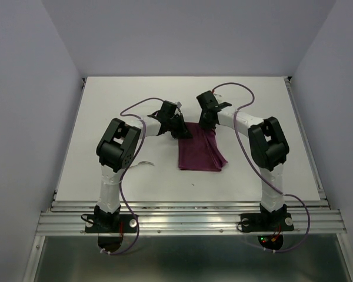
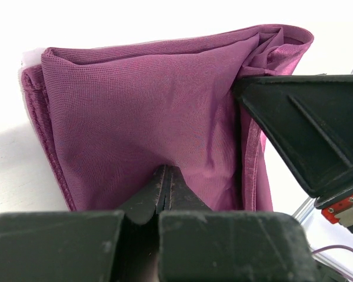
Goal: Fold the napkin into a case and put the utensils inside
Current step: Fold the lower triangle-folded napkin at the center of the board.
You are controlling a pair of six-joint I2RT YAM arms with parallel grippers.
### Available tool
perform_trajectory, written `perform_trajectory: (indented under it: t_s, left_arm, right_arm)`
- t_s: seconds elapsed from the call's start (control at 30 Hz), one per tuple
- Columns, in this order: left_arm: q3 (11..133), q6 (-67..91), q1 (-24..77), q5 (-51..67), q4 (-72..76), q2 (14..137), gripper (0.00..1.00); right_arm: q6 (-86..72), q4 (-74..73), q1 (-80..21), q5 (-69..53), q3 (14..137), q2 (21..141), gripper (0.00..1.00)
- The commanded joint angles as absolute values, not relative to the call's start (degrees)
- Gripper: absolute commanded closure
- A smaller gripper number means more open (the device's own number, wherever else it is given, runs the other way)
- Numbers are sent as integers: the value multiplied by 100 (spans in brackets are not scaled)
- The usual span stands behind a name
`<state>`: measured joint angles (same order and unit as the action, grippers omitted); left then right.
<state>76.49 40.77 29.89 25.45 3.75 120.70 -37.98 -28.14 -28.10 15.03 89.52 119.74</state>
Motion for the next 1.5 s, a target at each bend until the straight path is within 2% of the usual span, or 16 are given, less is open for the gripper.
perform_trajectory:
  t_s: [0.0,0.23,0.43,0.67,0.9,1.03,1.13,1.2,1.47]
  left_arm:
    - [7436,3929,3015,2435,105,11979,100]
    - [7409,3911,3023,2461,123,11936,100]
    - [7365,3929,3023,2461,132,11865,100]
    - [7330,3938,3023,2487,132,11760,100]
    - [7453,3929,3023,2470,53,11523,100]
    - [7523,3929,3023,2496,26,11479,100]
    - [7550,3929,3023,2505,18,11461,100]
    - [7550,3920,3023,2514,9,11470,100]
    - [7541,3920,3023,2531,18,11540,100]
  right_arm:
    - [-3920,-2856,-2848,1634,9141,12093,99]
    - [-4034,-2848,-2848,1749,9070,12251,98]
    - [-4034,-2857,-2848,1775,9071,12226,78]
    - [-3859,-2778,-2848,1723,8868,11576,64]
    - [-3762,-2707,-2848,1486,8641,11382,63]
    - [-3779,-2619,-2848,1371,8543,11417,66]
    - [-3779,-2575,-2848,1327,8490,11443,76]
    - [-3779,-2558,-2848,1318,8473,11452,79]
    - [-3744,-2540,-2848,1266,8508,11426,72]
